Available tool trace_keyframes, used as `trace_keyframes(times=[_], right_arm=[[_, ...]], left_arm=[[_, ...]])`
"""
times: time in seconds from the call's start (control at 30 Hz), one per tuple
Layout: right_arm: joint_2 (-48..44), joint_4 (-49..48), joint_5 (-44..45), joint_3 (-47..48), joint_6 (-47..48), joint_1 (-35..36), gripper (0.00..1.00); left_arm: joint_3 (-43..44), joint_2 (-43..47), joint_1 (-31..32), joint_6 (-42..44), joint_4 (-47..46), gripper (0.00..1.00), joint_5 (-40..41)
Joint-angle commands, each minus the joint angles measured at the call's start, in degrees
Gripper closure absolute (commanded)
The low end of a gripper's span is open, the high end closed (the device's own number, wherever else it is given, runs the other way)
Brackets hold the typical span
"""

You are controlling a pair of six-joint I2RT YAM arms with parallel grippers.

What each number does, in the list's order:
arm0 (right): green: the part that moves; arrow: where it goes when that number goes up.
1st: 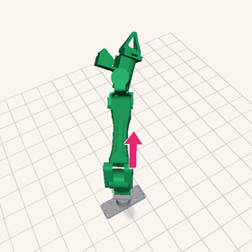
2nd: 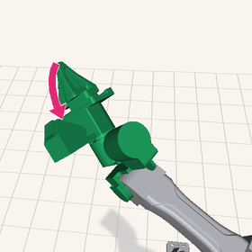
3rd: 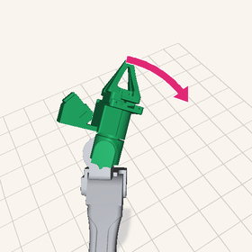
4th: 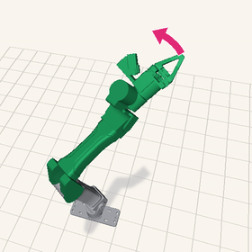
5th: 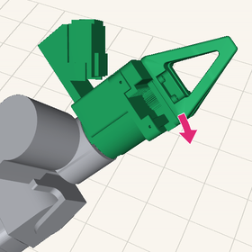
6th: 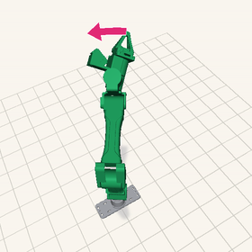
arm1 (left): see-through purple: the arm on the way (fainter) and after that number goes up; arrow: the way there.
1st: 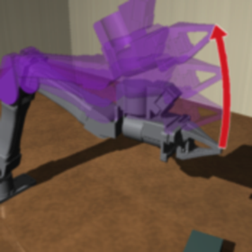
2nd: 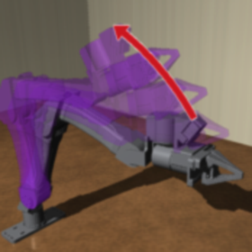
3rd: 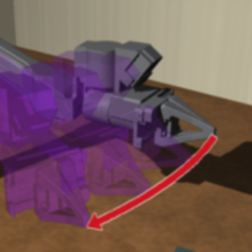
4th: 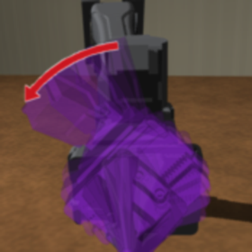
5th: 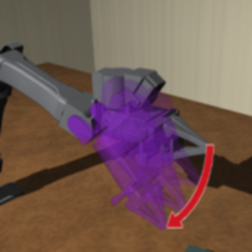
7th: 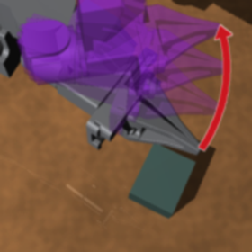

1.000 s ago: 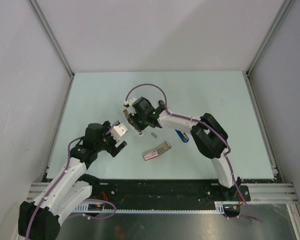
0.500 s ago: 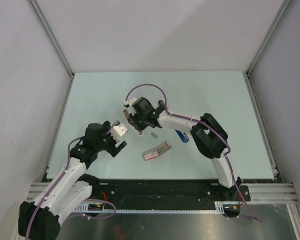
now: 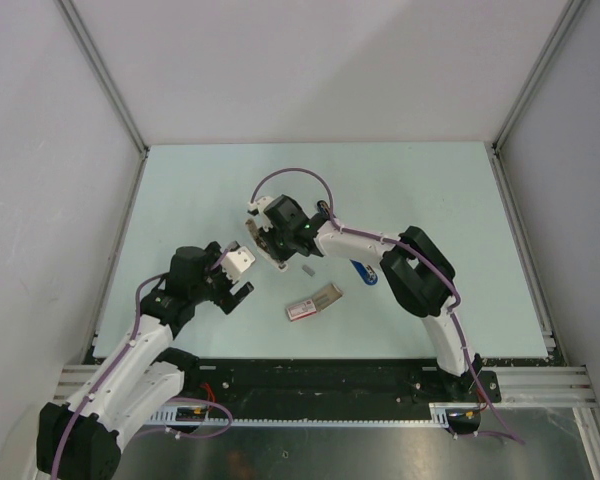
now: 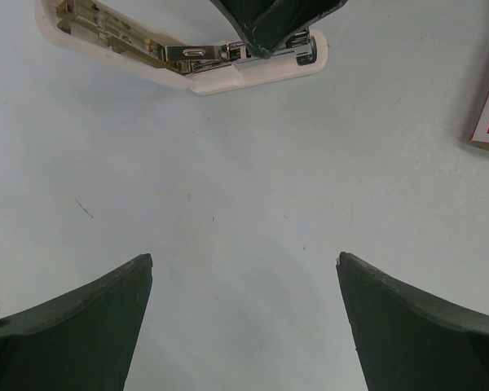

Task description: Load the staples into the stapler

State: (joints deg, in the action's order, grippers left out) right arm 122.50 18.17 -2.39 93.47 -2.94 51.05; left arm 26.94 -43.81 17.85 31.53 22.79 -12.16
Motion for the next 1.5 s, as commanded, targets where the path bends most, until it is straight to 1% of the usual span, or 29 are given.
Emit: trace_keyframes(times=[0.0,0.27,1.03,1.3,1.47], right_arm=[[1.03,-0.58,1.02,2.5,0.54,0.44,0.94],[1.34,-0.22,1.41,2.89,0.97,0.9,0.92],[1.52,0.3,1.7,3.55,1.1,1.06,0.71],[1.24,0.42,1.88,3.67,1.29,1.07,0.7],[0.66,0.93,1.55,4.23,1.9,0.81,0.67]], left_arm=[[-0.4,0.9,-0.5,0.63,-1.62,0.01,-0.66],[-0.4,0.99,-0.56,0.64,-1.68,0.0,-0.69],[-0.4,0.94,-0.62,0.69,-1.62,0.0,-0.74],[-0.4,0.96,-0.67,0.71,-1.62,0.01,-0.69],[-0.4,0.92,-0.64,0.72,-1.64,0.01,-0.88]])
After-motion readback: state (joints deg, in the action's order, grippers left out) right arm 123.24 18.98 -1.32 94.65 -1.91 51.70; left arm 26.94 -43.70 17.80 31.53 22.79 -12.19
